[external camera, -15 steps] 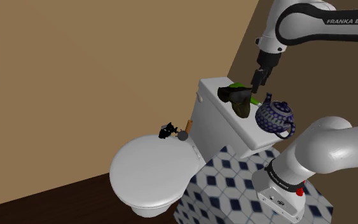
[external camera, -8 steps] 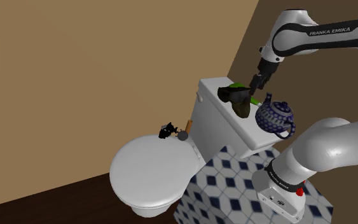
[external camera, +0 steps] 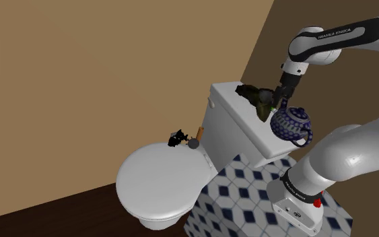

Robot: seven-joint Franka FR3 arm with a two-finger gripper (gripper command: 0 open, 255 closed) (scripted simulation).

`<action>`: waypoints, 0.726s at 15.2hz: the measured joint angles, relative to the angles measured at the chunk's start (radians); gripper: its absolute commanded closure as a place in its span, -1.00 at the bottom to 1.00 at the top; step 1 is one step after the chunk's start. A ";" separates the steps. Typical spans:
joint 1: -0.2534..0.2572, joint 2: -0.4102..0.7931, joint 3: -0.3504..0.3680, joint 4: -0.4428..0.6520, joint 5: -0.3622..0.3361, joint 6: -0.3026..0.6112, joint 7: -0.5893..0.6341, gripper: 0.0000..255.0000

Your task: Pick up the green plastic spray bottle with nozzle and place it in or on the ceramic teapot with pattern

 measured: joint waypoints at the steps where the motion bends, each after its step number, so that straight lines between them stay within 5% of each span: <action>1: 0.004 0.008 -0.011 -0.029 -0.006 0.012 0.002 -1.00; 4: 0.024 0.028 -0.031 -0.074 -0.006 0.288 0.004 -1.00; 11: 0.037 0.068 -0.051 -0.103 0.000 0.437 -0.003 -1.00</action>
